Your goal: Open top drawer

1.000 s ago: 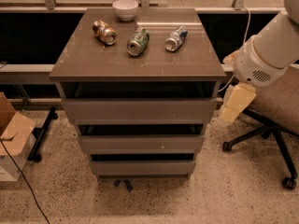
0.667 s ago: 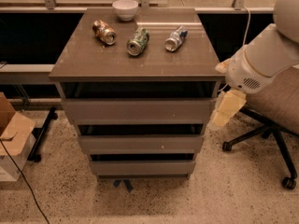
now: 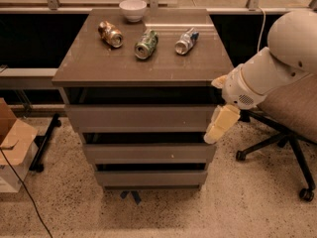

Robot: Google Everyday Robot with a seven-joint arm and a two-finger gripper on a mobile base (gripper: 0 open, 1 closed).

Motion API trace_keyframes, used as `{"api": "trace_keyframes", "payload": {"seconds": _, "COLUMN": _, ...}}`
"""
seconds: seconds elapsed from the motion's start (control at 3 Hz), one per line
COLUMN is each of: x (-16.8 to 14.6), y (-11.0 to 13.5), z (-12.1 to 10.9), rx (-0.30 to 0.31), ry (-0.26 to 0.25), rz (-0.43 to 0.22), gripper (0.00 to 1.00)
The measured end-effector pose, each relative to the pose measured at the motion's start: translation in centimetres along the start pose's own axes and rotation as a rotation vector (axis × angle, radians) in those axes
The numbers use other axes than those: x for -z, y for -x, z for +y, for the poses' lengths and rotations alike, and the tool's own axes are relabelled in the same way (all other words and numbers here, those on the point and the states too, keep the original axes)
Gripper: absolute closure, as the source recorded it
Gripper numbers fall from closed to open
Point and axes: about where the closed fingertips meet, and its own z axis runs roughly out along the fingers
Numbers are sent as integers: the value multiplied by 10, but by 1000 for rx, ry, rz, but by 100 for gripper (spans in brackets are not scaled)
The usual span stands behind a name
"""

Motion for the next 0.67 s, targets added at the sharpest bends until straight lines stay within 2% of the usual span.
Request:
{"api": "trace_keyframes", "payload": {"seconds": 0.33, "x": -2, "y": -1, "z": 0, "rx": 0, "ry": 2, "rz": -3, "gripper": 0}}
{"api": "trace_keyframes", "payload": {"seconds": 0.67, "x": -10, "y": -3, "z": -3, "rx": -5, "ry": -13, "rz": -33, "gripper": 0}}
